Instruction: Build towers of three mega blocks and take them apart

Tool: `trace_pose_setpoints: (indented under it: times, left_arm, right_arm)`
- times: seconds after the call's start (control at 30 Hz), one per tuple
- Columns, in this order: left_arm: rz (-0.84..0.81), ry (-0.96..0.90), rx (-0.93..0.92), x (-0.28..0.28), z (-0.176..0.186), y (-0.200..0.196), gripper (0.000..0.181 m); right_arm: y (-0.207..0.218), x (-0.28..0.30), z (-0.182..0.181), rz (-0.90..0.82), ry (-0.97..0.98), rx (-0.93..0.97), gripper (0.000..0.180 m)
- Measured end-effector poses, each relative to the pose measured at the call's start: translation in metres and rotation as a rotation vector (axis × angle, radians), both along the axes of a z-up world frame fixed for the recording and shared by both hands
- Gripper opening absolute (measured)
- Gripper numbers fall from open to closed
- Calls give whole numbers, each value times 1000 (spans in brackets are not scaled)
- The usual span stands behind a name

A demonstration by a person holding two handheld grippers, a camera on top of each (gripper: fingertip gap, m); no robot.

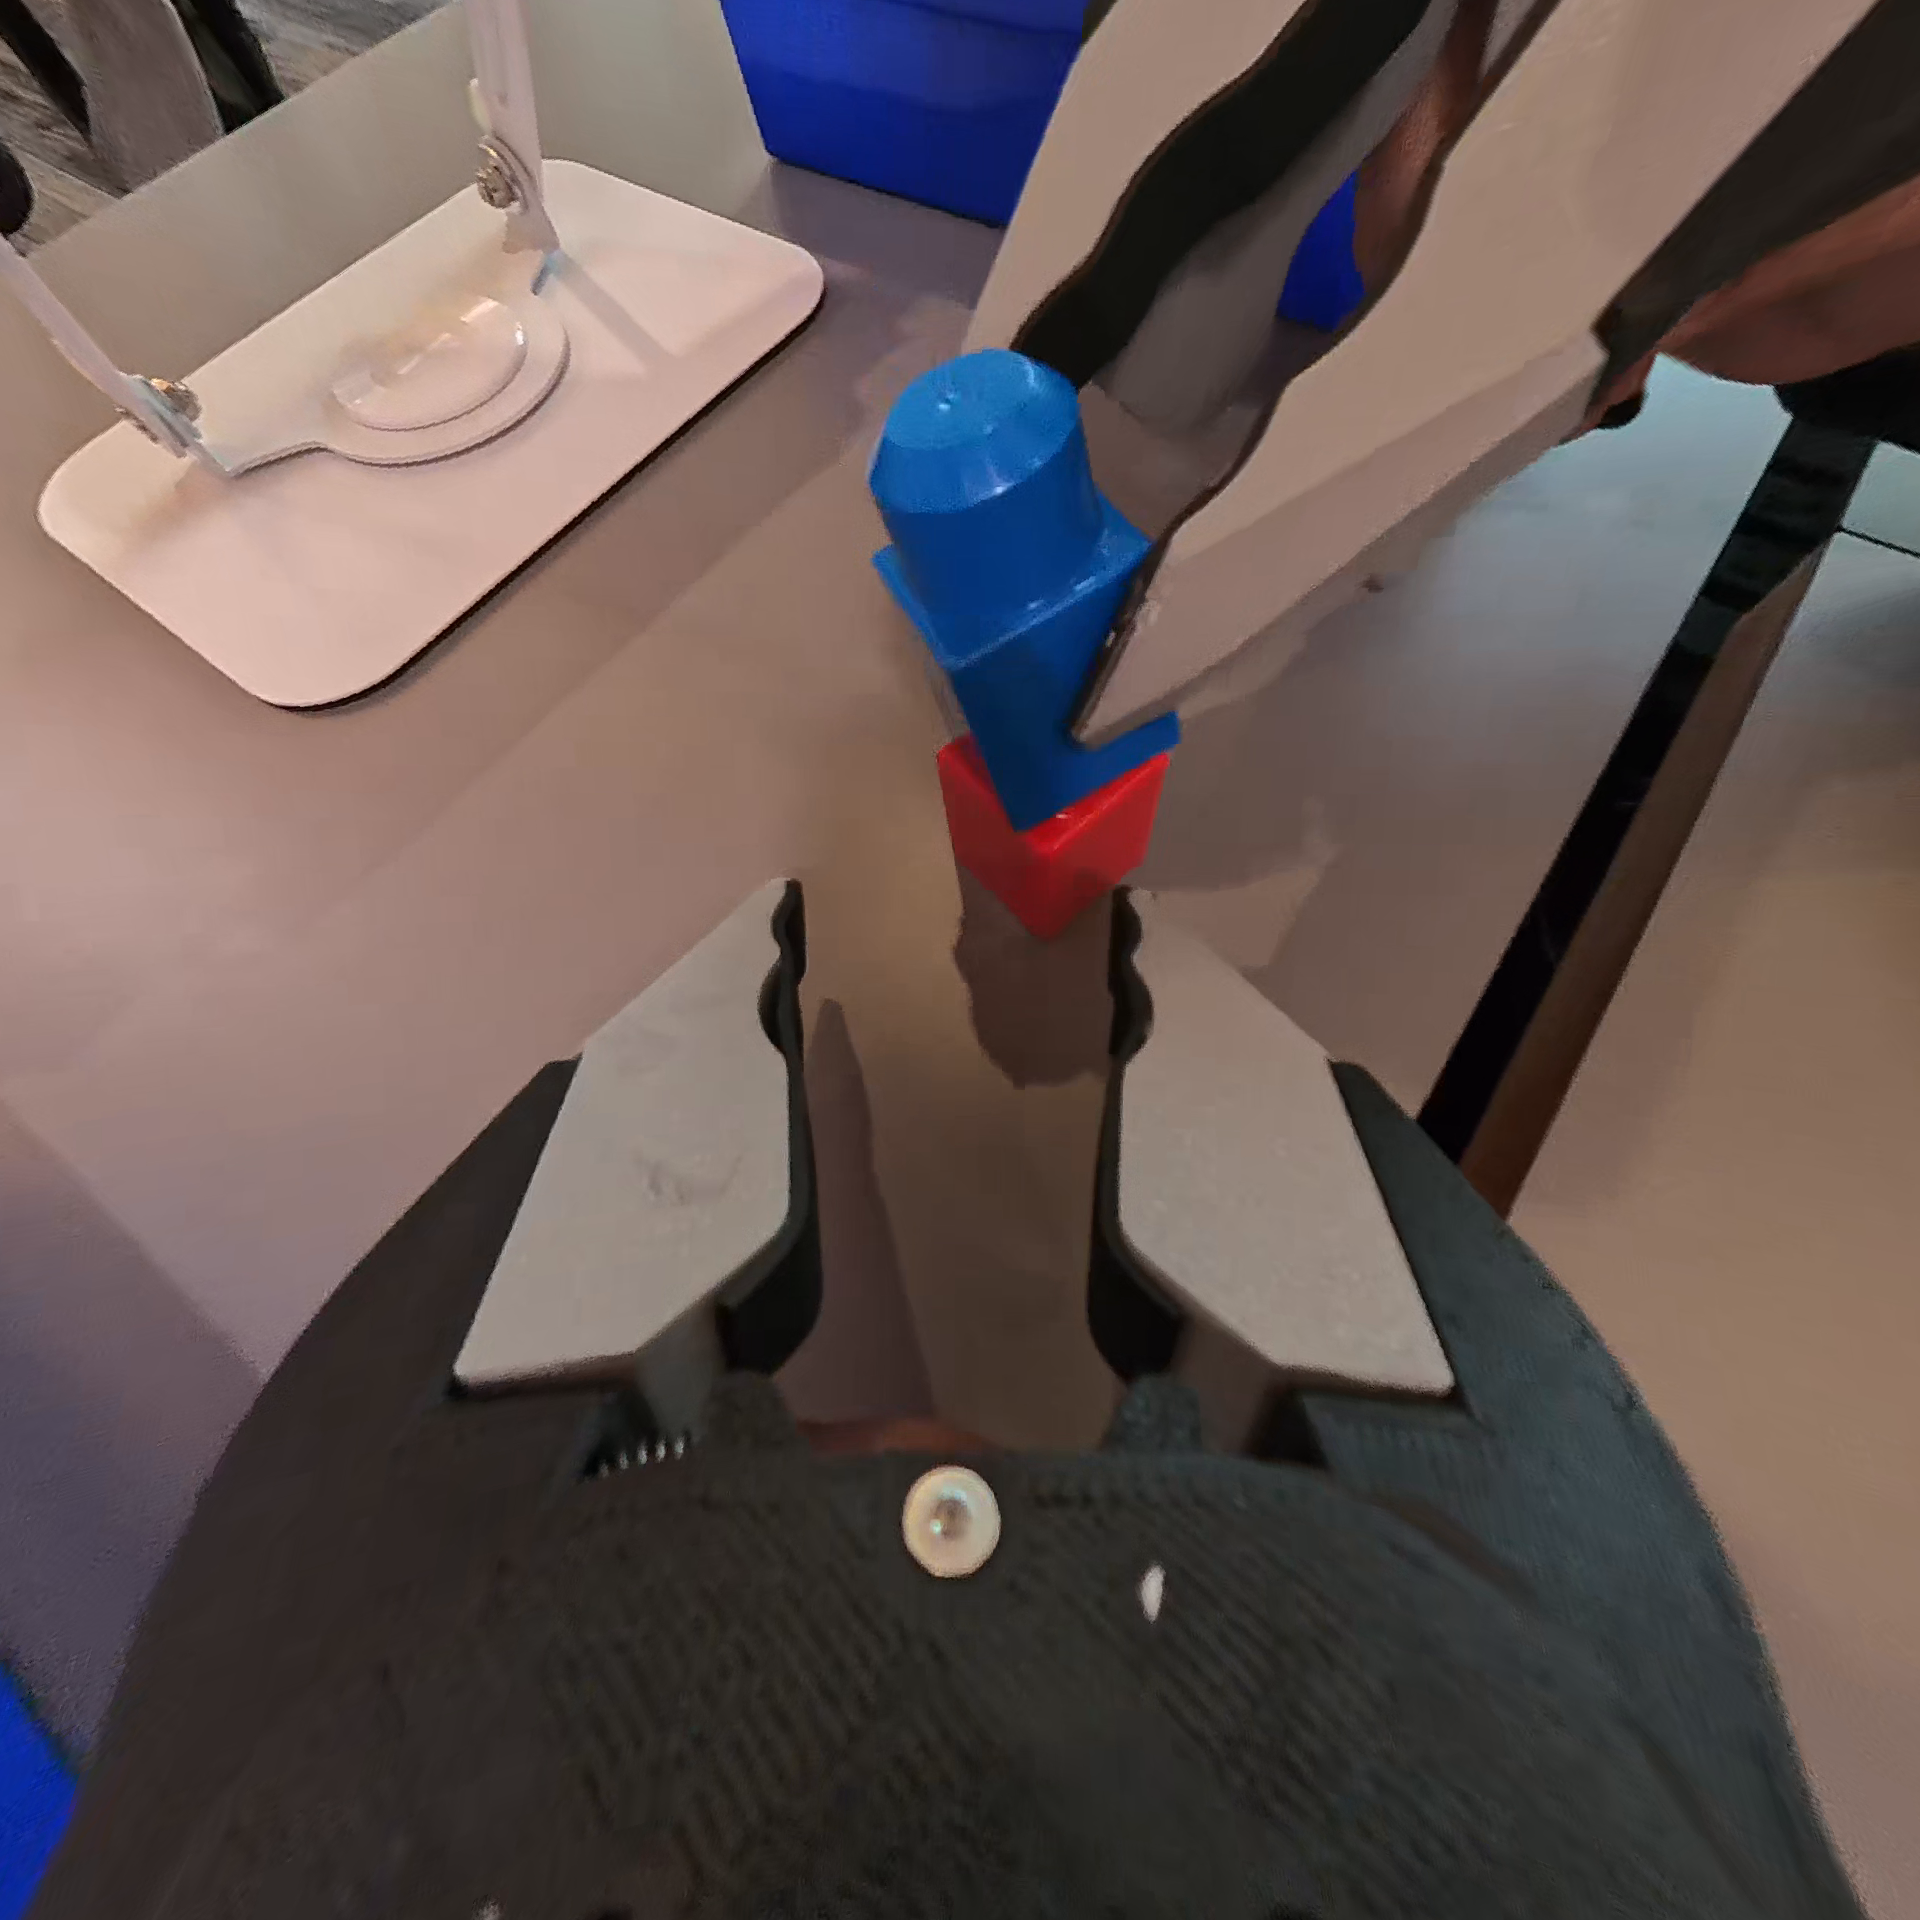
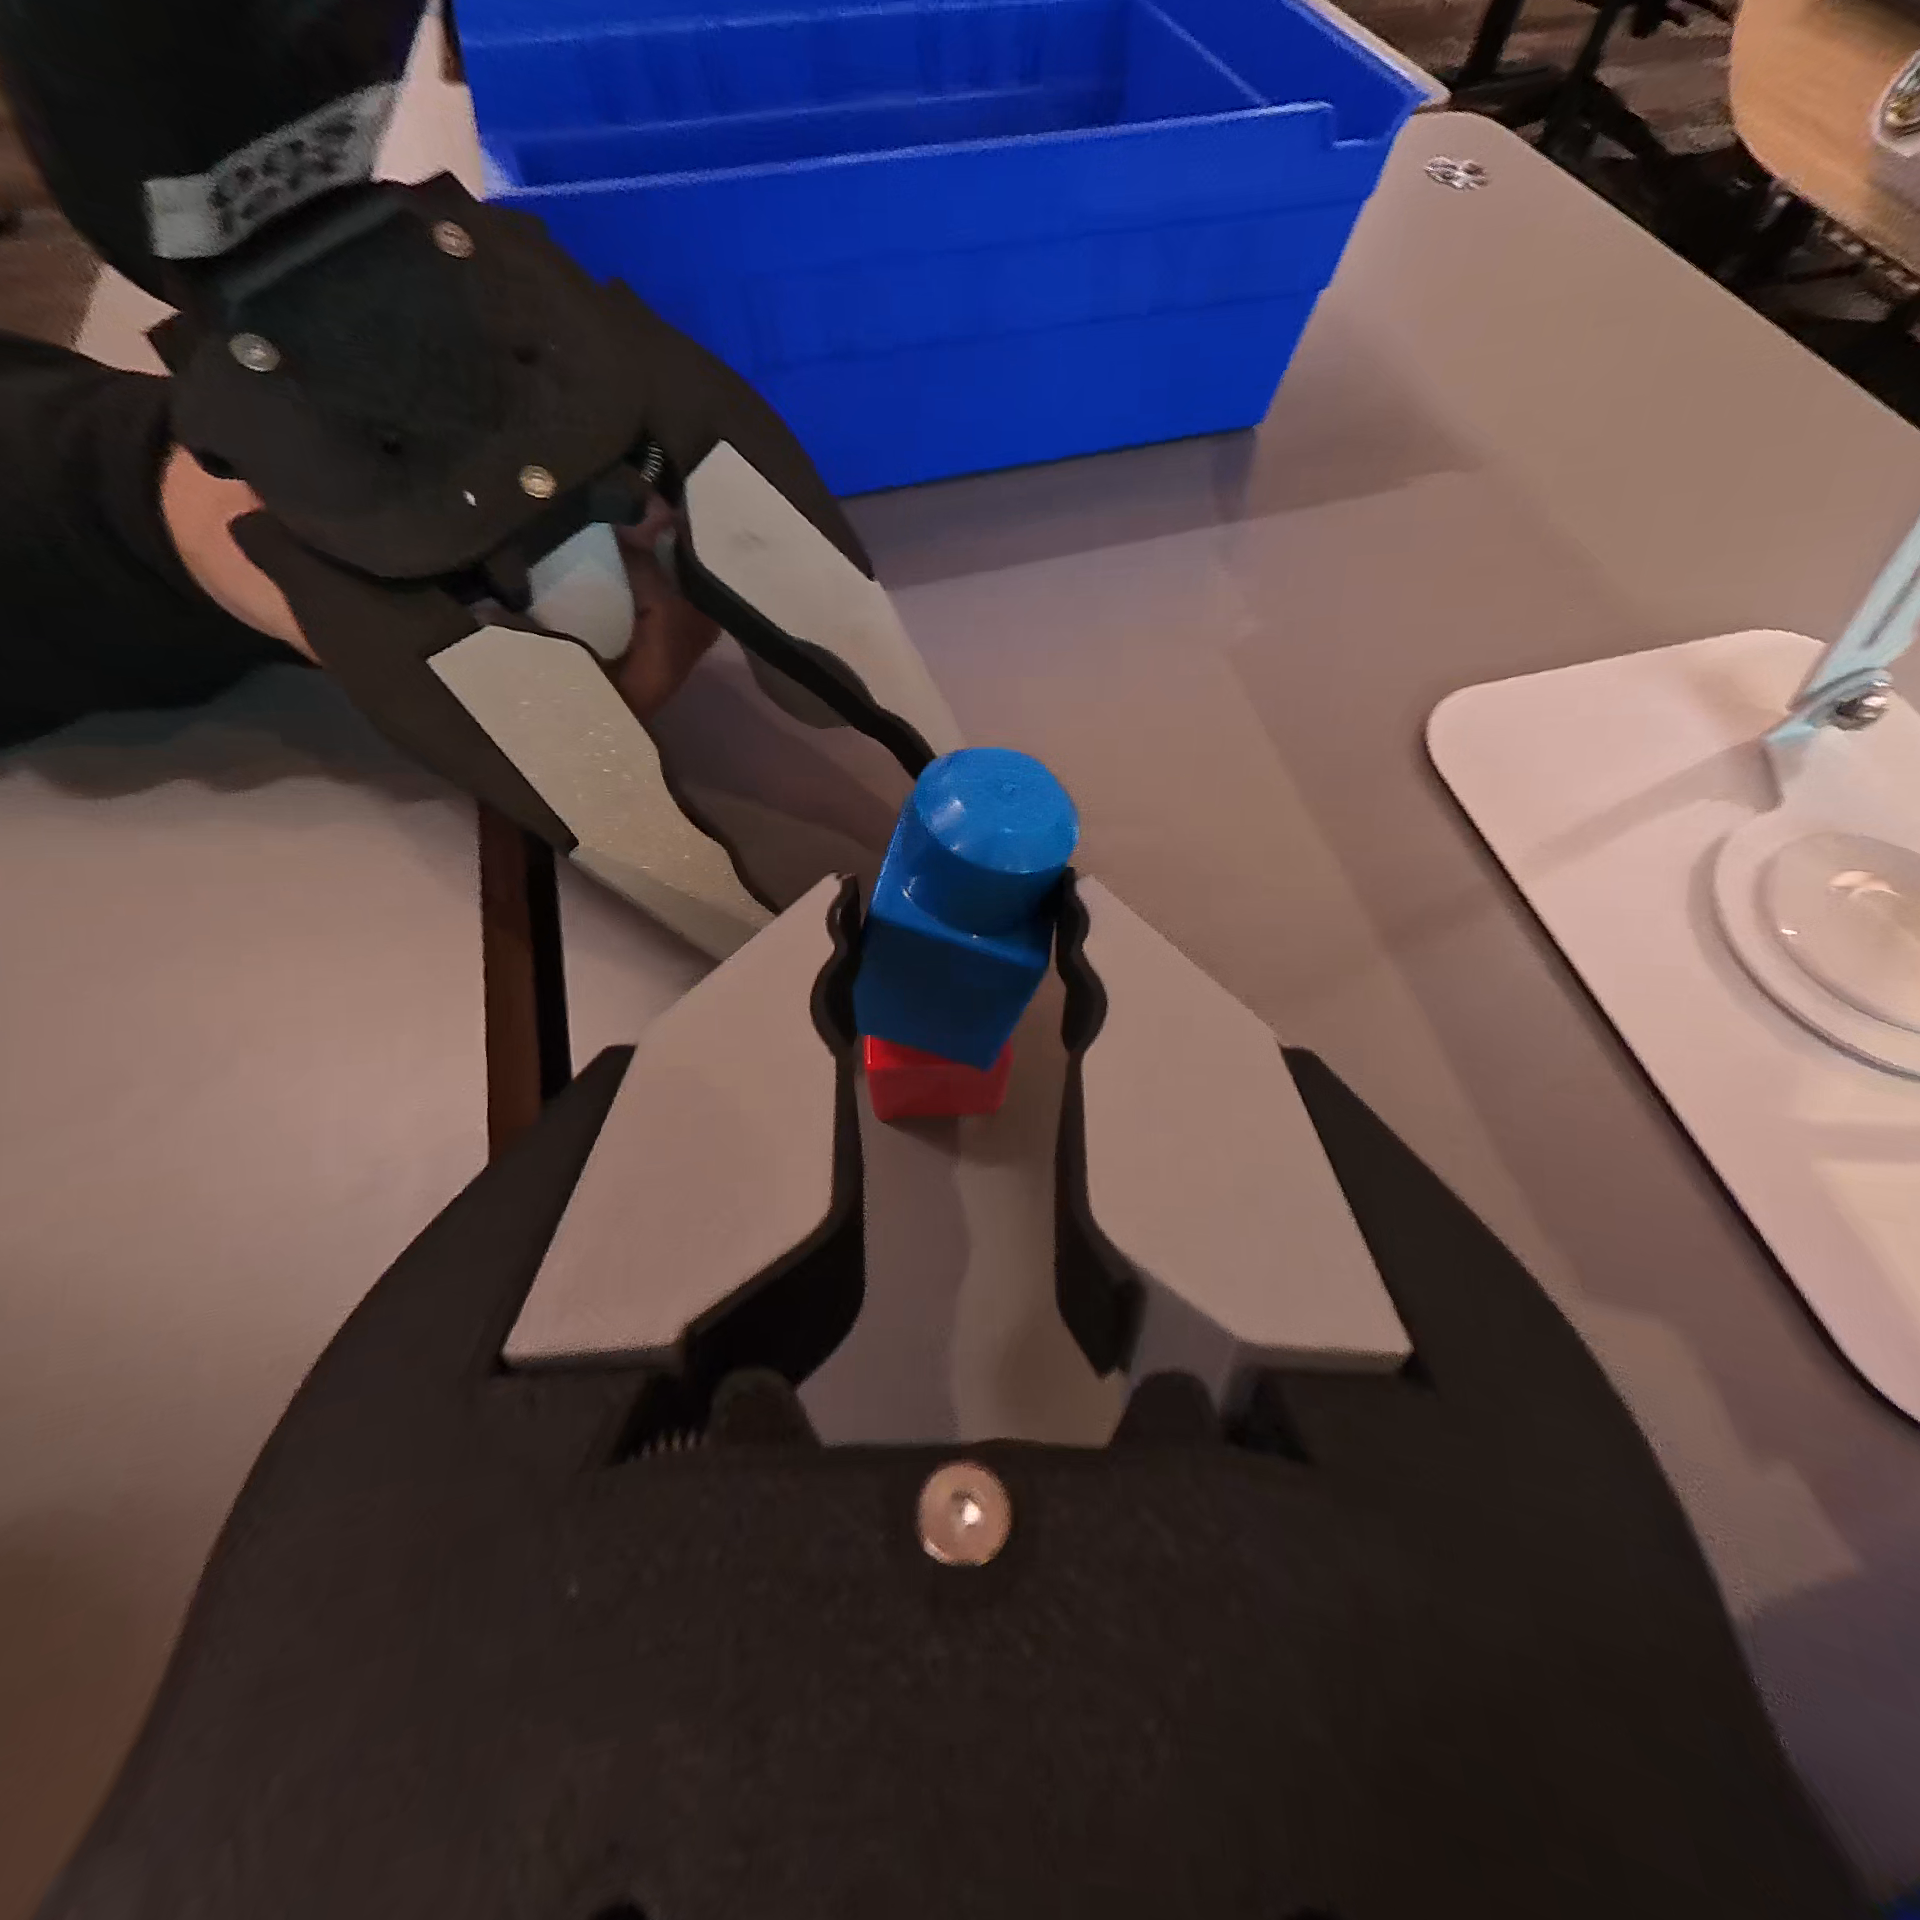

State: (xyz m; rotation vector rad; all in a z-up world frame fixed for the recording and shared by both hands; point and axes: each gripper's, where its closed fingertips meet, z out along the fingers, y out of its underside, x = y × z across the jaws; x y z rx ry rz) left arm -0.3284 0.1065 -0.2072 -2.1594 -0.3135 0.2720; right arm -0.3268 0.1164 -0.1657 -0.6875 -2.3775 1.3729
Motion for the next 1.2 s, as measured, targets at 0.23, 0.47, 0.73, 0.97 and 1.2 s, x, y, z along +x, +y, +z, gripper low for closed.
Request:
trace_pose_setpoints:
  times: [0.23,0.47,0.73,0.97,1.2]
  left_arm:
    - [4,26,-29,0,-3,0,50]
    - [-9,22,-36,2,-4,2,50]
    - [-13,15,-56,5,-8,5,50]
    - [42,44,-51,2,-6,13,41]
    - [118,39,-70,-8,-8,10,41]
  right_arm:
    - [0,-3,1,-69,58,-62,34]
    - [3,-8,-3,-251,197,62,34]
    - [5,-10,-5,-225,33,-25,33]
    - [2,-16,-4,-335,76,-56,33]
    - [-8,-19,0,-411,51,-106,33]
